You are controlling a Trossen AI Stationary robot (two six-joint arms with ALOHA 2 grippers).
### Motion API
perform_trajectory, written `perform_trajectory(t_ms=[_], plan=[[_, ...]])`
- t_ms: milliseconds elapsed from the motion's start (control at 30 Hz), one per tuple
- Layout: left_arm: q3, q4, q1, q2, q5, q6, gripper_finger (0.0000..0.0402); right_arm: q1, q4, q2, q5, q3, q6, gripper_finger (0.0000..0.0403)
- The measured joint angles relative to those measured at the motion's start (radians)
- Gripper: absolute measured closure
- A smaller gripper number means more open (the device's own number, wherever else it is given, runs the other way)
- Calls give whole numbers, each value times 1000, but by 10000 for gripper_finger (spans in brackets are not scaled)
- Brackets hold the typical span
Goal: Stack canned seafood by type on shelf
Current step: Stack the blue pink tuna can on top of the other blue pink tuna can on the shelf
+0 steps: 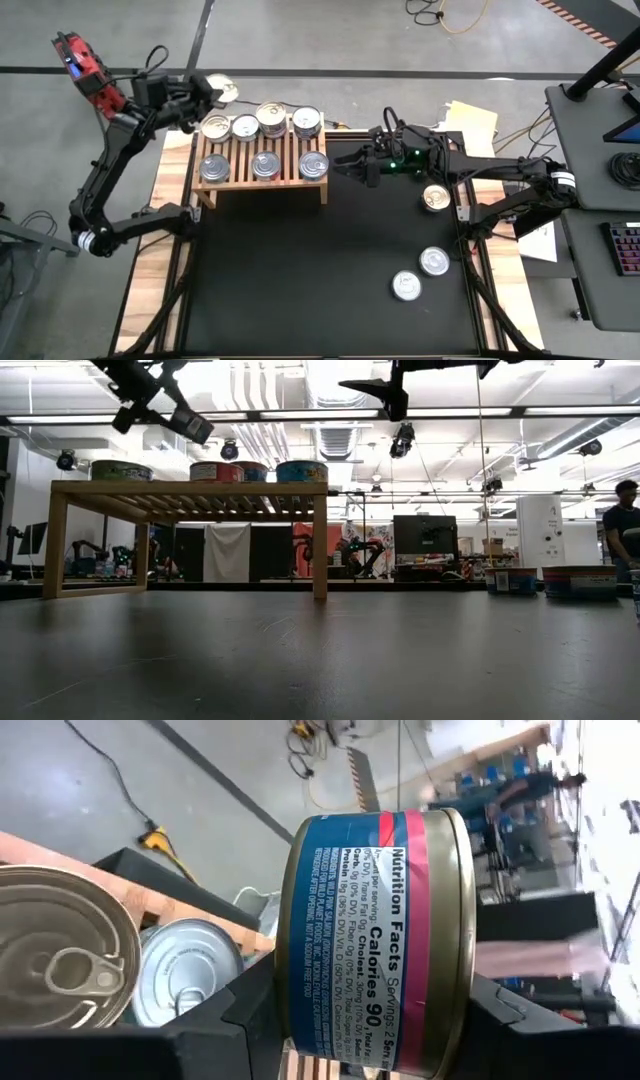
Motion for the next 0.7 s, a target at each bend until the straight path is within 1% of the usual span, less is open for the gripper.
perform_trajectory(t_ms=[100,233,267,300,400,433,500,633,700], plan=[[-1,65,-47,15,-23,-22,234,-12,0,0,-3,0,-6,62],[-2,147,-109,53,-15,-23,234,-32,-1,0,-5,0,-19,62],[-2,177,-118,65,4,-3,234,-37,-1,0,-9,0,-20,62],[-2,203,-118,79,51,21,234,-43,0,0,-19,0,-20,62],[-2,236,-74,124,271,74,234,-55,-1,0,-59,0,-19,64],[-2,230,-60,135,316,78,234,-56,-5,0,-66,0,-18,66],[-1,223,-42,153,360,99,234,-57,-14,0,-80,0,-18,68],[1,183,21,163,357,105,234,-58,-17,0,-121,0,-14,68],[1,144,26,155,270,85,234,-58,-27,0,-130,0,-17,67]])
